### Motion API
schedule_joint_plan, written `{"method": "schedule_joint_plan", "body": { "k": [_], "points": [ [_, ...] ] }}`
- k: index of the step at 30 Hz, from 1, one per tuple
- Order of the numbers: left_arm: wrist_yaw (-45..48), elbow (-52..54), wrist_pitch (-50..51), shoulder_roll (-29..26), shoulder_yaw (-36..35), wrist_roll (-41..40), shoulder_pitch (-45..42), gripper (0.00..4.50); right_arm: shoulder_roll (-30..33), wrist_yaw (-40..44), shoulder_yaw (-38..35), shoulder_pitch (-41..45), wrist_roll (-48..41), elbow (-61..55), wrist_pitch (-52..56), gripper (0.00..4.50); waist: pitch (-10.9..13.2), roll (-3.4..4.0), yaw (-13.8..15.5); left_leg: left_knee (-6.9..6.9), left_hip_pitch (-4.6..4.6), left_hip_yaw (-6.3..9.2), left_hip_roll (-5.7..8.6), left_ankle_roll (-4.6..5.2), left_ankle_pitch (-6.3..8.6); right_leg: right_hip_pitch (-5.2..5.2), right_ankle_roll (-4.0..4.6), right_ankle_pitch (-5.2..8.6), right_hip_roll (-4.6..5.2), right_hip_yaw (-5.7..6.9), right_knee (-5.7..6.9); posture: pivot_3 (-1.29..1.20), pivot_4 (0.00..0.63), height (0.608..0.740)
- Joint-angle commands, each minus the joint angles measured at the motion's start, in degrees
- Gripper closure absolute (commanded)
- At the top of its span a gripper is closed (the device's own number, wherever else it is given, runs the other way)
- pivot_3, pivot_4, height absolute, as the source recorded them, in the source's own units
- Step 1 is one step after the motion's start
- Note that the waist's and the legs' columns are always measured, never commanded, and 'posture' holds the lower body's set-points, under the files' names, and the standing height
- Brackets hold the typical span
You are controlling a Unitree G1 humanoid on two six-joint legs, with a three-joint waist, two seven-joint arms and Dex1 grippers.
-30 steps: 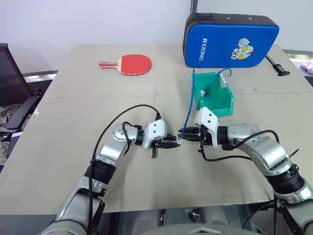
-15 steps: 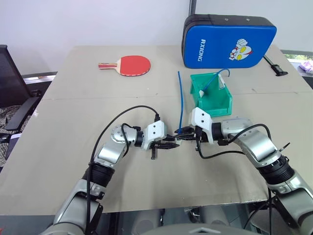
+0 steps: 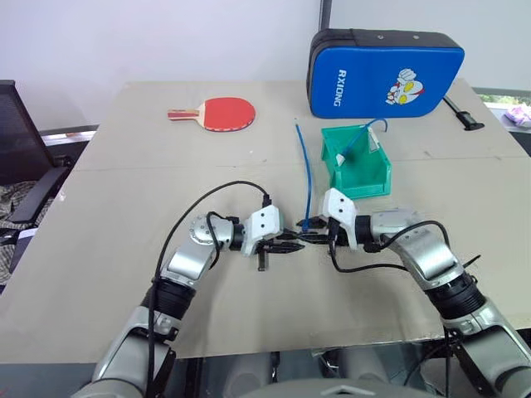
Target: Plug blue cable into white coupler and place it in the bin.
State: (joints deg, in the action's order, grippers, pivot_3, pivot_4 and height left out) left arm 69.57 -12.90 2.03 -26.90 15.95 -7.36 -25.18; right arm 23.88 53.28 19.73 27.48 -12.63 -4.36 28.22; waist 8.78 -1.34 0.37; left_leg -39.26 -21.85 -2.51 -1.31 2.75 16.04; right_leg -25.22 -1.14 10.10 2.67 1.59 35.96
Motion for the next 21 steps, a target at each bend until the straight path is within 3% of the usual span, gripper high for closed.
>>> {"method": "schedule_joint_plan", "body": {
  "k": [1, 3, 6, 12, 14, 17, 21],
  "points": [
    [0.47, 3.03, -1.23, 0.43, -1.13, -2.12, -0.98, 4.07, 0.64, -2.44, -2.42, -1.42, 0.14, -1.02, 1.59, 1.50, 0.01, 0.00, 0.12, 0.00, -0.04, 0.00, 0.00, 0.00, 0.00, -0.01, 0.06, -0.04, 0.01, 0.01, -0.03, 0.00, 0.150, 0.731],
    [0.45, 2.93, -1.56, 0.50, -1.15, -2.05, -0.70, 4.07, 1.09, -2.31, -2.34, -2.69, -0.17, -1.91, 1.99, 0.71, 0.01, 0.00, 0.17, 0.00, -0.07, -0.02, 0.02, 0.00, 0.00, -0.03, 0.11, -0.07, 0.03, 0.00, -0.05, 0.00, 0.150, 0.731],
    [0.58, 2.51, -2.23, 0.56, -1.20, -2.00, -0.56, 4.07, 0.23, -2.81, -3.04, -3.99, -2.00, -3.57, 3.99, 0.71, 0.01, -0.01, 0.23, 0.02, -0.13, -0.01, 0.02, 0.00, 0.01, -0.07, 0.11, -0.07, 0.03, 0.00, -0.08, 0.00, 0.150, 0.731],
    [0.58, 2.26, -2.81, 0.40, -1.17, -1.86, -0.71, 4.07, -0.04, -2.75, -5.24, -4.15, -6.96, -7.67, 8.41, 3.69, 0.02, -0.01, 0.21, 0.03, -0.14, 0.00, 0.02, 0.00, 0.01, -0.08, 0.09, -0.05, 0.03, 0.00, -0.09, 0.00, 0.150, 0.731],
    [0.29, 2.97, -2.43, 0.49, -1.08, -1.84, -0.73, 4.07, 0.11, -2.80, -5.49, -4.06, -8.11, -8.42, 9.38, 4.48, 0.02, -0.01, 0.24, 0.03, -0.13, 0.00, 0.01, 0.01, 0.01, -0.08, -0.06, 0.04, 0.03, 0.00, -0.09, 0.00, 0.150, 0.731],
    [0.97, 4.89, -0.04, 0.17, -1.05, -3.13, -0.53, 4.07, -0.14, -3.19, -6.55, -3.95, -10.07, -9.48, 10.83, 4.48, 0.02, -0.01, 0.26, 0.03, -0.14, 0.01, 0.01, 0.01, 0.01, -0.09, -0.06, 0.04, 0.03, 0.01, -0.09, 0.00, 0.150, 0.731],
    [-0.31, 8.58, 3.74, 0.50, -2.98, -6.41, -0.27, 2.13, -0.22, -4.66, -10.18, -3.85, -13.16, -11.47, 13.18, 4.50, 0.04, 0.01, 0.26, 0.03, -0.19, 0.01, 0.01, 0.01, 0.01, -0.13, -0.04, 0.03, 0.03, 0.01, -0.09, 0.00, 0.150, 0.731]
  ]
}}
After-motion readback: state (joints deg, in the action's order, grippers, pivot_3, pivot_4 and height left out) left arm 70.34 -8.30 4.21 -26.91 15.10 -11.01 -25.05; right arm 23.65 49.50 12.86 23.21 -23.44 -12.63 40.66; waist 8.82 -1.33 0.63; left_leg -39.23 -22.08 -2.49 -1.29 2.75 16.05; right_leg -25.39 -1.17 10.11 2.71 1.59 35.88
